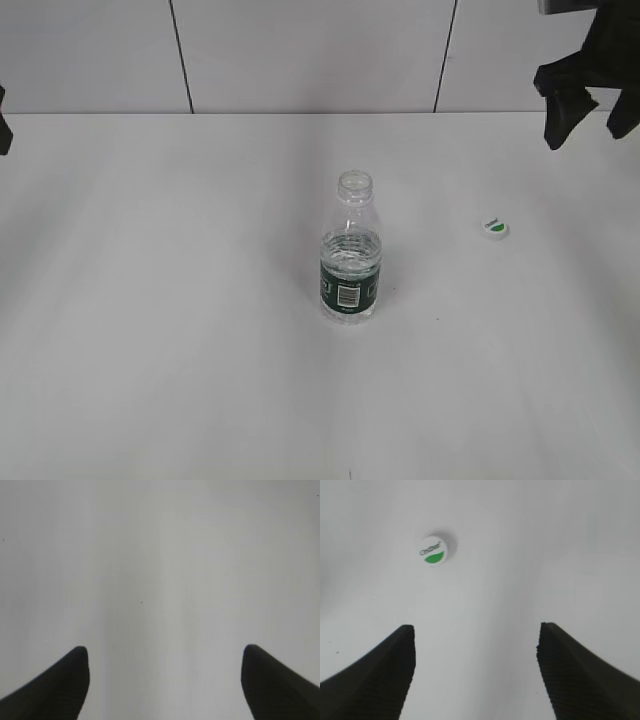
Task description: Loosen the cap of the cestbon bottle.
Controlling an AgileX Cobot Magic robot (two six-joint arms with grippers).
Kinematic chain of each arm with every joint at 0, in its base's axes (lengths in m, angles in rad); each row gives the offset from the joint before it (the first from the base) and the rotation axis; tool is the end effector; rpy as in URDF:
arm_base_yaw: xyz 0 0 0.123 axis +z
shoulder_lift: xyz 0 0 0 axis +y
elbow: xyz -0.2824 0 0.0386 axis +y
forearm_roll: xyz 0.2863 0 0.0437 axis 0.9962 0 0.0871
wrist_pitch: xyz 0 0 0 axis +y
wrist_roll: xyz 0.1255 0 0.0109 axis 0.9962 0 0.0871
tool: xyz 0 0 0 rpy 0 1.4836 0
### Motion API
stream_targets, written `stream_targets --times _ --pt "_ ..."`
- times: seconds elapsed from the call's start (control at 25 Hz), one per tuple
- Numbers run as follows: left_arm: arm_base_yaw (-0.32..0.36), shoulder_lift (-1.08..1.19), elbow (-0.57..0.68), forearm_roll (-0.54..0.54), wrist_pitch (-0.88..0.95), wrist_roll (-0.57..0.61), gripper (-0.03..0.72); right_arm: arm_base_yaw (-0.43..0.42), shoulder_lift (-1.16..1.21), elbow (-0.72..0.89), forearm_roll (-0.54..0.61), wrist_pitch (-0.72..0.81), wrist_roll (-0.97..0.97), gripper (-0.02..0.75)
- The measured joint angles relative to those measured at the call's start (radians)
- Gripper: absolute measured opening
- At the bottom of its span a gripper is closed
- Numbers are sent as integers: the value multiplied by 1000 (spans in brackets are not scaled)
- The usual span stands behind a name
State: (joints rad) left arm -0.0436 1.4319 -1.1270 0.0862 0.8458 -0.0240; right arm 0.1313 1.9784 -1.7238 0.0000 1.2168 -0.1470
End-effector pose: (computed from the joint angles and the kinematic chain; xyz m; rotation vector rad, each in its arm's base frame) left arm 0.3466 -0.0070 0.2540 0.0790 2.6300 0.0813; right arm 0.4548 0.0601 0.2133 -0.4099 2.9264 -0.0022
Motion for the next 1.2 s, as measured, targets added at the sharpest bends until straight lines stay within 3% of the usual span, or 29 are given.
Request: stream_targets --times 0.24,0.56,0.96,1.2 --pt "0 -1 0 -4 -1 0 559 -26 -31 0 -72 0 38 581" --pt "0 -1 0 -20 -2 11 559 -170 -37 0 0 0 40 581" --pt "0 -15 0 -8 -31 11 559 -176 -44 0 63 0 32 581" --pt "0 -153 0 -1 -66 12 555 -175 -109 0 66 2 26 581"
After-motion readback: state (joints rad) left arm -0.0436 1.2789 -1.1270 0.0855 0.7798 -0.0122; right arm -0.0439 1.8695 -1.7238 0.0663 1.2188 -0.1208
